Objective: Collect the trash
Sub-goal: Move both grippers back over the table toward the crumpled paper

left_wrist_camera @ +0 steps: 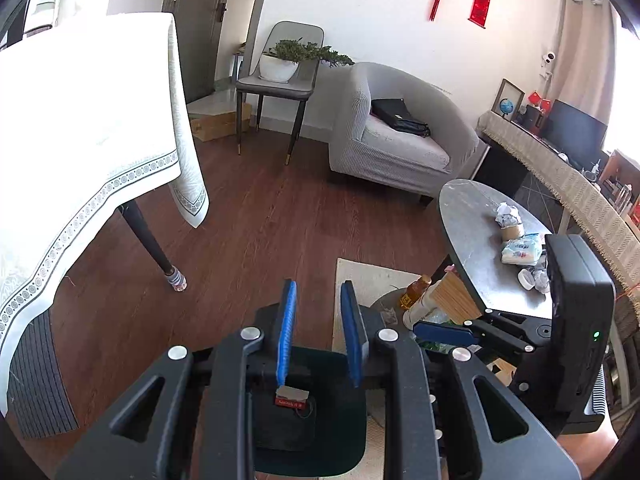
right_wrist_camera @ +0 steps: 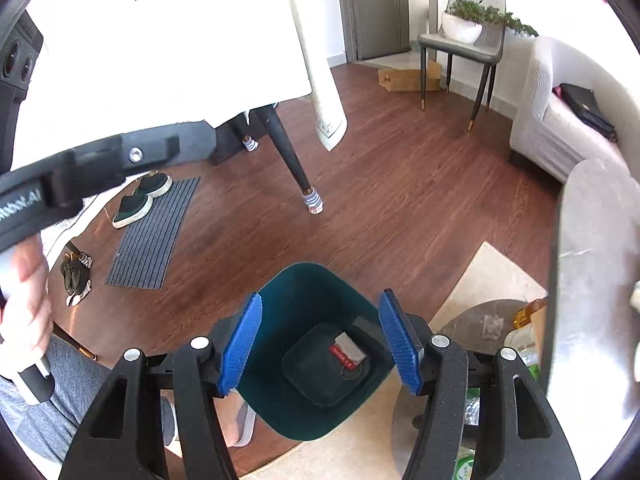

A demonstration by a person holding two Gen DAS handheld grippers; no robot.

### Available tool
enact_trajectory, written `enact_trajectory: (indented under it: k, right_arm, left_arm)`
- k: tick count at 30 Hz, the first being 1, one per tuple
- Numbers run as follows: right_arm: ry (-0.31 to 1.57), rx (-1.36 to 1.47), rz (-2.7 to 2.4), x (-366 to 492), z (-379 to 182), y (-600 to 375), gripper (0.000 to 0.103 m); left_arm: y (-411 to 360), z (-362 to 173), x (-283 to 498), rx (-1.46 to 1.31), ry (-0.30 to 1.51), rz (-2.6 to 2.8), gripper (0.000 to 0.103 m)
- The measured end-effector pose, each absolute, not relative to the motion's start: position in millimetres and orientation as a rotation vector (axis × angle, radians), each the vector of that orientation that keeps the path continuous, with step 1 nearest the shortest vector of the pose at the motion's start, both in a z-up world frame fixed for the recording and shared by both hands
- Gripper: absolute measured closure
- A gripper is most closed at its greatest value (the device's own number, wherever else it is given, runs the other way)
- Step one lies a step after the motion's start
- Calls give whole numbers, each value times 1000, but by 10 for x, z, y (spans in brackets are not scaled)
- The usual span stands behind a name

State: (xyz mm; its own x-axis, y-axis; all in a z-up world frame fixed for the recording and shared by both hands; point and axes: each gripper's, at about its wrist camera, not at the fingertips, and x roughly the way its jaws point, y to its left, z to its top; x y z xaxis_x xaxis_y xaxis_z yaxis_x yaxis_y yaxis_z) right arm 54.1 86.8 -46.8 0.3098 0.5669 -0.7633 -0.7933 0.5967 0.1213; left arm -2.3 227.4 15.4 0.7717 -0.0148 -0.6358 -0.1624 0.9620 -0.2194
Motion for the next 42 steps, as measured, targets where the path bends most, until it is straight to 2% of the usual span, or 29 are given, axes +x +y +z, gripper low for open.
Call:
enact_trajectory:
  k: [7,24,30,42]
  right_arm:
    - [794,-217,874,649,-172,394,45]
    - [720,-91,666,856,34,-1097,45]
    - [712,-39,589,908,27,-1645,45]
    - [737,73,495,1049,-142,-2352,34]
  left_arm:
    - [1949,280,86,-245,654,33,68]
    - [729,239,466,-173,680,-163,59]
    - [241,185,571,-145,688,-252,49]
    - [-490,9,879,-110,728,-355,41]
